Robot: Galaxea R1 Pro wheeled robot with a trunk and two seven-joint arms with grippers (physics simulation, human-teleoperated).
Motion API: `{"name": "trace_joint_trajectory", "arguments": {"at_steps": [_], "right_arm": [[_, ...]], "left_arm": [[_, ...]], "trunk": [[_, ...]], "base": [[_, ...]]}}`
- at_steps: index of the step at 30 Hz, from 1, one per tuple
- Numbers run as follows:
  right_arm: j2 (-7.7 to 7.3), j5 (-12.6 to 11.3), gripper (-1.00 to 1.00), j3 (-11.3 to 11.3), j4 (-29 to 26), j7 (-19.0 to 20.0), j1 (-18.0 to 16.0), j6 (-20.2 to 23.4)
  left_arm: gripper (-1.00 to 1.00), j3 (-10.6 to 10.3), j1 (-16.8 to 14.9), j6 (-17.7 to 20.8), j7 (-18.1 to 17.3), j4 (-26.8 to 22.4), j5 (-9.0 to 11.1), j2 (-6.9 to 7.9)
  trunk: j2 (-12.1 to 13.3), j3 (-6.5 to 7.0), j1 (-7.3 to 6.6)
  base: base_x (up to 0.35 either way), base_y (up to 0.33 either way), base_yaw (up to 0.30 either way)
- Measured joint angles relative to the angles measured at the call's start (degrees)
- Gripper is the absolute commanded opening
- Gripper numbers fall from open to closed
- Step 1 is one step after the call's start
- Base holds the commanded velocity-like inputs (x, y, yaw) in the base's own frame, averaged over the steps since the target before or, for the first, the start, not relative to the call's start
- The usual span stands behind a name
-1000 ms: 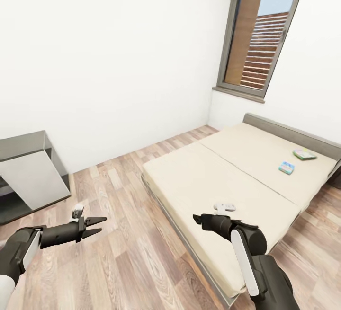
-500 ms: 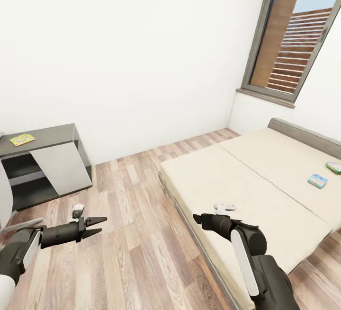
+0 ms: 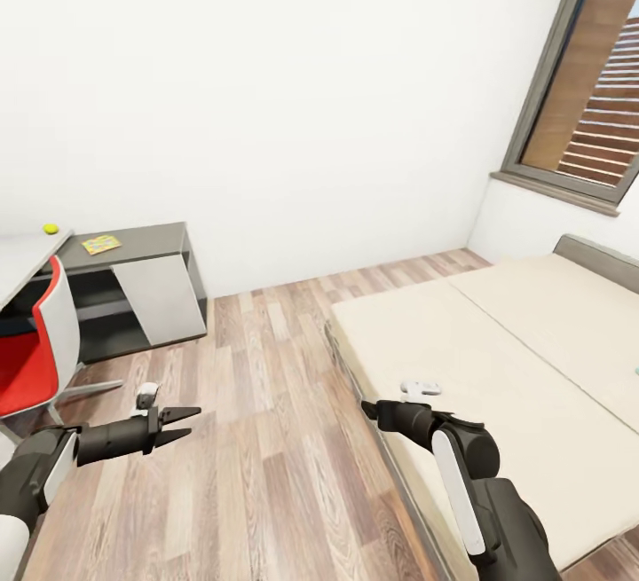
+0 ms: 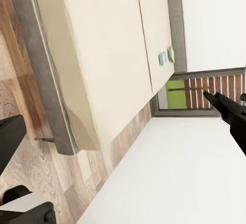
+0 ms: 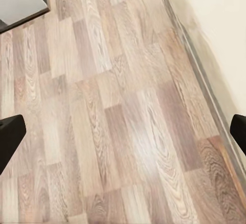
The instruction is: Put all the toys in the child's room - the three board games (two on the bed and one on the table), the two jigsaw puzzles on the table, and the tennis ball on the table - inside the toy box on the table in the child's room.
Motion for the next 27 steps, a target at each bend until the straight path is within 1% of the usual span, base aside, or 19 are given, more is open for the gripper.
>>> {"name": "trace_joint_trajectory", "arguments": {"at_steps": [5,19,22,27], "right_arm": [[-0.01,0.0,1.0,0.0,0.0,0.0,0.0,0.0],[-0.01,0.0,1.0,0.0,0.0,0.0,0.0,0.0],[0.0,0.0,1.0,0.0,0.0,0.0,0.0,0.0],[0.0,0.0,1.0,0.0,0.0,0.0,0.0,0.0]], "left_arm": [[1.0,0.0,0.0,0.0,0.0,0.0,0.0,-0.01],[1.0,0.0,0.0,0.0,-0.1,0.0,0.0,-0.01],[1.0,0.0,0.0,-0.1,0.0,0.0,0.0,-0.06],[1.0,0.0,0.0,0.0,0.1,0.0,0.0,-0.08]], "trunk": [[0.0,0.0,0.0],[0.0,0.0,0.0],[0.0,0.0,0.0],[0.0,0.0,0.0]], "base": [[0.0,-0.089,0.29],[0.0,-0.013,0.29],[0.0,-0.135,0.29],[0.0,-0.24,0.29]]}}
